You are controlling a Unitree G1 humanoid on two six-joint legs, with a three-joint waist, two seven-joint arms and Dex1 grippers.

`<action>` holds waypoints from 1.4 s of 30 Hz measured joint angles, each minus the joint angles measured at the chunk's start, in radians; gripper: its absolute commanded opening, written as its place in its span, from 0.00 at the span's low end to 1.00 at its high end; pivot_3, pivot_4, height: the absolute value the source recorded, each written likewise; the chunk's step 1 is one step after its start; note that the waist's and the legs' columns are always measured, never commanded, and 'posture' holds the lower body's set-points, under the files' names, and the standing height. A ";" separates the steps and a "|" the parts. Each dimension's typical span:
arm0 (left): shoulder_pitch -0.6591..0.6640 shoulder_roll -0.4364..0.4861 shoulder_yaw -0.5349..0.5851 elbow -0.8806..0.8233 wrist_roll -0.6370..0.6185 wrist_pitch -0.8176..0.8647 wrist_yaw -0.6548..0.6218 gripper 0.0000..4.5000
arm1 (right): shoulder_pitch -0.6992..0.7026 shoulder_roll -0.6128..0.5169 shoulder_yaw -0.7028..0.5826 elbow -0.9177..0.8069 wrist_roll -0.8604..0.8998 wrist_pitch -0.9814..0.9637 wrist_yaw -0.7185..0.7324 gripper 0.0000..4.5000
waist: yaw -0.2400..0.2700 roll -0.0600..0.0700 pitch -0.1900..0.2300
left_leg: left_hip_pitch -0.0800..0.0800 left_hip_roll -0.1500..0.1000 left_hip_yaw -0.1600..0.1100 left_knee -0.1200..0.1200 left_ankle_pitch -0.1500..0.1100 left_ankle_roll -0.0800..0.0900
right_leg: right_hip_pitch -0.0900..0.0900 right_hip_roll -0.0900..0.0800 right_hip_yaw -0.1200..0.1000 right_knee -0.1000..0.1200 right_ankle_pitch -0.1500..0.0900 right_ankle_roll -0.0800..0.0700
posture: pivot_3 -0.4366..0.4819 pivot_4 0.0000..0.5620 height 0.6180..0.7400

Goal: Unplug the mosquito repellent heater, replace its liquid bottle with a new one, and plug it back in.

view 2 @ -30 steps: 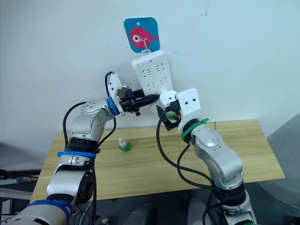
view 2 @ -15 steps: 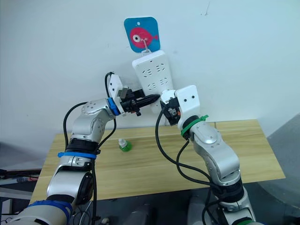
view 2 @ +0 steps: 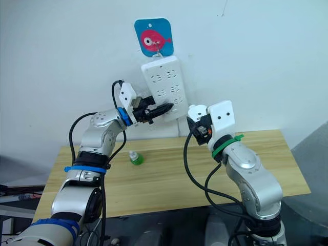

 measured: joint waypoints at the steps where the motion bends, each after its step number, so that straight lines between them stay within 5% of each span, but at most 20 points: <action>1: 0.023 0.003 0.000 -0.013 -0.001 0.001 0.001 0.87 | 0.006 0.000 -0.007 0.012 0.003 -0.016 0.007 0.66 | -0.001 0.000 0.000 | 0.000 0.000 0.000 0.000 0.000 0.000 | 0.000 0.000 0.000 0.000 0.000 0.000 | 0.40 0.33 1.00; 3: 0.072 0.013 0.001 -0.036 0.000 0.012 0.014 0.99 | 0.036 0.009 -0.021 0.035 0.006 -0.059 0.016 0.66 | -0.003 0.000 0.000 | 0.000 0.000 0.000 -0.001 0.000 0.000 | -0.001 0.000 0.000 -0.001 0.000 0.000 | 0.40 0.33 1.00; 10: 0.354 0.066 0.052 -0.282 -0.013 0.081 0.089 0.99 | 0.169 0.135 -0.141 0.166 0.118 -0.192 0.067 0.66 | -0.003 0.002 -0.001 | 0.000 0.001 0.000 -0.002 0.000 0.000 | -0.001 0.000 0.001 -0.002 0.000 0.000 | 0.41 0.31 1.00; 16: 0.619 -0.002 -0.013 -0.535 -0.022 0.094 0.133 0.99 | 0.157 0.234 -0.285 0.360 0.306 -0.254 0.113 0.66 | 0.013 0.002 -0.002 | 0.000 0.000 0.000 -0.001 0.000 0.000 | 0.000 0.000 0.000 -0.002 0.000 0.000 | 0.42 0.31 1.00; 26: 0.537 -0.100 -0.175 -0.584 0.047 0.010 0.161 0.99 | 0.088 0.292 -0.437 0.462 0.655 -0.218 0.001 0.66 | 0.021 0.004 -0.003 | 0.001 0.000 0.001 -0.001 0.000 -0.001 | -0.001 0.000 0.001 0.001 0.000 -0.001 | 0.44 0.30 1.00; 42: 0.425 -0.226 -0.278 -0.471 0.118 -0.106 0.201 0.99 | 0.152 0.252 -0.389 0.407 0.896 -0.170 -0.112 0.66 | 0.020 0.005 -0.004 | 0.001 0.000 0.002 0.000 0.000 -0.001 | -0.001 0.000 0.002 0.002 0.000 -0.001 | 0.41 0.32 1.00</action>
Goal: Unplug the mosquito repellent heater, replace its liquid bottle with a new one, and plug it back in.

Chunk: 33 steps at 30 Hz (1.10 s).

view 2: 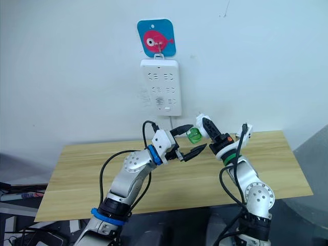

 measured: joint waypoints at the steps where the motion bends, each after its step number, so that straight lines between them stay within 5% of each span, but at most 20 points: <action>1: 0.001 -0.002 -0.002 0.000 0.001 -0.003 0.001 0.99 | 0.003 -0.004 0.002 -0.004 0.009 0.000 -0.006 0.66 | 0.000 0.000 0.000 | 0.000 0.000 0.000 0.000 0.000 0.000 | 0.000 0.000 0.000 0.000 0.000 0.000 | 0.41 0.32 1.00; 13: -0.006 -0.003 0.007 0.016 -0.002 -0.013 0.015 0.99 | 0.030 -0.042 0.041 -0.024 0.093 -0.009 -0.035 0.66 | -0.002 0.000 0.000 | 0.000 0.000 0.000 0.000 0.000 0.000 | 0.000 0.000 0.000 0.000 0.000 0.000 | 0.42 0.32 1.00; 21: 0.011 0.003 0.011 0.012 -0.007 -0.013 0.011 0.52 | 0.036 -0.063 0.045 -0.024 0.130 -0.032 -0.056 0.66 | -0.002 0.000 0.000 | 0.000 0.000 0.000 0.000 0.000 0.000 | 0.000 0.000 0.000 0.000 0.000 0.000 | 0.42 0.32 1.00; 30: 0.011 0.001 0.012 0.009 -0.007 -0.013 0.010 0.51 | 0.038 -0.072 0.057 -0.024 0.157 -0.046 -0.076 0.66 | -0.002 0.000 0.000 | 0.000 0.000 0.000 0.000 0.000 0.000 | 0.000 0.000 0.000 0.000 0.000 0.000 | 0.42 0.31 1.00; 33: 0.011 0.002 0.012 0.009 -0.008 -0.012 0.005 0.51 | 0.044 -0.094 0.069 -0.034 0.162 -0.046 -0.074 0.88 | -0.001 0.000 0.000 | 0.000 0.000 0.000 0.000 0.000 0.000 | 0.000 0.000 0.000 0.000 0.000 0.000 | 0.42 0.31 1.00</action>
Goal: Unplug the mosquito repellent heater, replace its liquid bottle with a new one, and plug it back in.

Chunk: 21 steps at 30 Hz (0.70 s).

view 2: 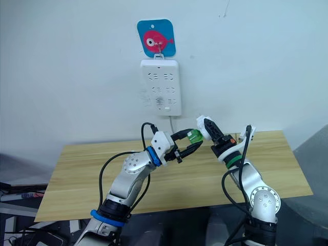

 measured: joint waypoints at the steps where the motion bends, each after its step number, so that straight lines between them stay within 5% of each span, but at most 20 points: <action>1: -0.001 0.000 0.000 0.000 -0.001 0.000 -0.005 0.51 | 0.003 -0.008 0.008 -0.002 0.007 0.003 0.002 0.96 | 0.000 0.000 0.000 | 0.000 0.000 0.000 0.000 0.000 0.000 | 0.000 0.000 0.000 0.000 0.000 0.000 | 0.42 0.31 1.00; 12: -0.026 0.149 -0.046 0.082 0.021 -0.133 -0.210 0.51 | -0.046 -0.432 0.055 0.155 0.151 0.315 0.141 0.99 | 0.005 0.000 0.000 | 0.000 0.000 0.005 0.001 0.000 0.001 | 0.002 0.000 -0.001 -0.001 0.000 0.000 | 0.44 0.32 1.00; 21: -0.052 0.211 -0.059 0.169 0.020 -0.291 -0.381 0.51 | -0.166 -0.617 0.123 0.289 0.226 0.539 0.294 0.99 | 0.011 0.000 0.000 | -0.005 0.000 0.002 0.011 -0.002 0.004 | 0.003 0.000 -0.004 -0.001 0.000 0.000 | 0.47 0.34 1.00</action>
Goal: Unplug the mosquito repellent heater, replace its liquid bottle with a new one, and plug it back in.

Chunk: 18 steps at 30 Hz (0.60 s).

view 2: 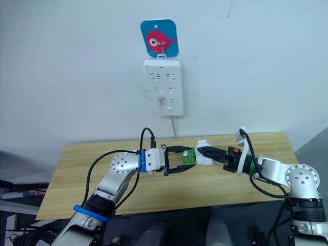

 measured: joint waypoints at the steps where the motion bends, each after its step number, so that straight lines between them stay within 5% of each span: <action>1: -0.006 0.000 -0.002 0.015 0.001 -0.016 -0.005 0.51 | -0.013 -0.008 0.006 0.014 -0.015 0.014 0.023 0.99 | 0.001 0.000 0.000 | -0.001 0.000 0.000 0.002 0.000 0.000 | 0.000 0.000 0.000 0.000 0.000 0.001 | 0.47 0.34 1.00; 5: -0.014 -0.007 -0.002 0.035 0.005 -0.033 -0.001 0.51 | -0.057 -0.013 0.026 0.061 -0.077 0.042 0.096 0.99 | 0.001 0.000 0.000 | -0.001 -0.001 -0.001 0.003 0.000 0.001 | 0.000 -0.001 0.001 0.000 0.001 0.002 | 0.47 0.34 1.00; 11: -0.006 -0.013 -0.002 0.029 0.016 -0.028 0.007 0.51 | -0.076 -0.012 0.039 0.082 -0.156 0.058 0.181 0.66 | 0.000 0.000 0.000 | -0.002 -0.001 -0.003 0.003 0.000 0.001 | 0.000 -0.001 0.001 0.000 0.001 0.002 | 0.48 0.34 1.00; 18: 0.009 -0.016 -0.002 0.015 0.012 -0.008 0.005 0.51 | -0.084 -0.011 0.037 0.086 -0.217 0.070 0.246 0.66 | 0.001 0.000 0.000 | -0.002 -0.001 -0.003 0.003 -0.001 0.001 | -0.001 -0.001 0.001 0.000 0.001 0.002 | 0.48 0.35 1.00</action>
